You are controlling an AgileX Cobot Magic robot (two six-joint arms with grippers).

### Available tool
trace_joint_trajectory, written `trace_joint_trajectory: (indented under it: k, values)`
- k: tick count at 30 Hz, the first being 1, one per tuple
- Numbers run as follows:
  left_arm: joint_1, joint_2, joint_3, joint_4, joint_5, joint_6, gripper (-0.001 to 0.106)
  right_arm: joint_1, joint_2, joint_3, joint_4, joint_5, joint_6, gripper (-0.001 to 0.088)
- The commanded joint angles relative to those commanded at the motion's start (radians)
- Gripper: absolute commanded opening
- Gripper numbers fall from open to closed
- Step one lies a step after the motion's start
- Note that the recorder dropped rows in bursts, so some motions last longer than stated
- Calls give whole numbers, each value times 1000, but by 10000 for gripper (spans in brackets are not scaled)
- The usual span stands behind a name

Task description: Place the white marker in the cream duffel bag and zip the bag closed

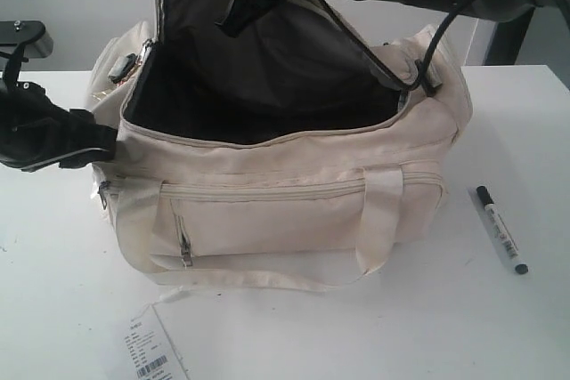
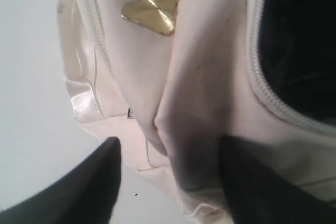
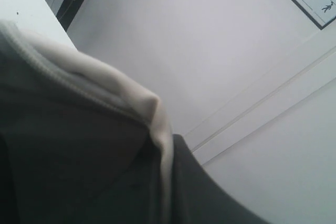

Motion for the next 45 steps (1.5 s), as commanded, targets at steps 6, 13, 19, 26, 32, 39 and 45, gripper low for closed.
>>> trace_joint_trajectory:
  k: [6,13,19,26,32,39,45]
  values:
    - [0,-118,0,81,-11,0,749,0,0,0,0,4,0,0]
    - [0,-253,0,274,-278,141,749,0,0,0,0,15,0,0]
    - [0,-172,-14,544,-517,34,701,0,0,0,0,23,0,0]
    - [0,-20,-166,1174,-569,-713,653,0,0,0,0,27,0,0]
    - [0,77,-347,1817,-821,-1199,674,0,1,0,0,52,0,0]
    - [0,215,-500,1892,-858,-1250,672,0,1,0,0,74,0,0]
    - [0,272,-525,1970,-869,-1262,672,0,1,0,0,62,0,0]
